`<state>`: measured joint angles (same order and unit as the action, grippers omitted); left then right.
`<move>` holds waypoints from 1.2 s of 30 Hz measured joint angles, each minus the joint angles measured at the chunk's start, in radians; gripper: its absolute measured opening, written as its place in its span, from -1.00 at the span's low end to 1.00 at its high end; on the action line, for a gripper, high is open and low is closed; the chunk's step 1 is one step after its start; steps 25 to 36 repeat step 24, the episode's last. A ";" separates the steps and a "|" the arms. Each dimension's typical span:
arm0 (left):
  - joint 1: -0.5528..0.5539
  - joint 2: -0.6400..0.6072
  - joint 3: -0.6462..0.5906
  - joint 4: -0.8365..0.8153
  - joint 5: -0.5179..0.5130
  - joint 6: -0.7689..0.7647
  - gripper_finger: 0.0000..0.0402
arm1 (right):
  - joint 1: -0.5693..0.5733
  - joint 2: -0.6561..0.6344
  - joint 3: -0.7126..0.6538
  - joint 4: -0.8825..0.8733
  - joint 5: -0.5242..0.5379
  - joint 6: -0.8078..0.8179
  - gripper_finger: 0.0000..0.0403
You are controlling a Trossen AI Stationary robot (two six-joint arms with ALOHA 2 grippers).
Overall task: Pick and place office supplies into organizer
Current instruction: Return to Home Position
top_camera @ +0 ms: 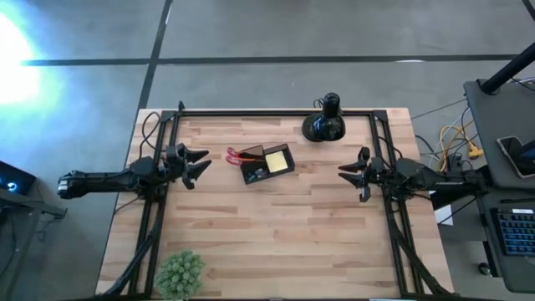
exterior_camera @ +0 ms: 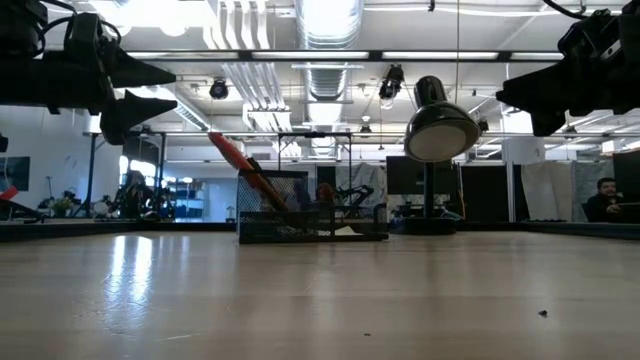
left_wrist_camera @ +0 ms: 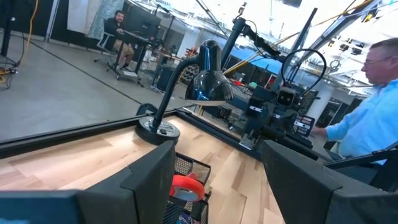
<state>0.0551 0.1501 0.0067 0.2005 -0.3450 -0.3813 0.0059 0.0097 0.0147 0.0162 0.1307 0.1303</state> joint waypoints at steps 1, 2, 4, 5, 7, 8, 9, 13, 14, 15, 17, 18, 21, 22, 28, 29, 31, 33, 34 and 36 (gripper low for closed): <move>0.000 0.000 0.000 0.000 0.000 0.000 0.13 | 0.000 0.000 0.000 0.000 0.000 0.000 -0.52; 0.000 0.000 0.000 0.000 0.000 0.000 0.13 | 0.000 0.000 0.000 0.000 0.000 0.000 -0.51; 0.000 0.000 0.000 0.000 0.000 0.000 0.13 | 0.000 0.000 0.000 0.000 0.000 0.000 -0.50; 0.000 0.000 0.000 0.000 0.000 0.000 0.13 | 0.000 0.000 0.000 0.000 0.000 0.000 -0.50; 0.000 0.001 0.000 0.000 0.000 0.000 0.13 | 0.000 0.000 0.000 0.000 0.000 0.000 -0.51; 0.000 0.000 0.000 0.000 0.000 0.000 0.13 | 0.000 0.000 0.000 0.000 0.000 0.000 -0.51; 0.000 0.000 0.000 0.000 0.000 0.000 0.13 | 0.000 0.000 0.000 0.000 0.000 0.000 -0.52; 0.000 0.000 0.000 0.000 0.000 0.000 0.13 | 0.000 0.000 0.000 0.000 0.000 0.000 -0.55; 0.000 0.000 0.000 0.000 0.000 0.000 0.13 | 0.000 0.000 0.000 0.000 0.000 0.000 -0.55; 0.000 0.001 0.000 0.000 0.000 0.000 0.13 | 0.000 0.000 0.000 0.000 0.000 0.000 -0.56; 0.000 0.000 0.000 0.000 0.000 0.000 0.13 | 0.000 0.000 0.000 0.000 0.000 0.000 -0.56; 0.000 0.000 0.000 0.000 0.000 0.000 0.13 | 0.000 0.000 0.000 0.000 0.000 0.000 -0.56; 0.000 0.000 0.000 0.000 0.000 0.000 0.13 | 0.000 0.000 0.000 0.000 0.000 0.000 -0.55; 0.000 0.000 0.000 0.000 0.000 0.000 0.13 | 0.000 0.000 0.000 0.000 0.000 0.000 -0.55; 0.000 0.001 0.000 0.000 0.000 0.000 0.13 | 0.000 0.000 0.000 0.000 0.000 0.000 -0.55; 0.000 0.001 0.000 0.000 0.000 0.000 0.13 | 0.000 0.000 0.000 0.000 0.000 0.000 -0.55; 0.000 0.001 0.000 0.000 0.000 0.000 0.13 | 0.000 0.000 0.000 0.000 0.000 0.000 -0.55; 0.000 0.001 0.000 0.000 0.000 0.000 0.13 | 0.000 0.000 0.000 0.000 0.000 0.000 -0.55; 0.000 0.001 0.000 0.000 0.000 0.000 0.13 | 0.000 0.000 0.000 0.000 0.000 0.000 -0.55; 0.000 0.001 0.000 0.000 0.000 0.000 0.13 | 0.000 0.000 0.000 0.000 0.000 0.000 -0.55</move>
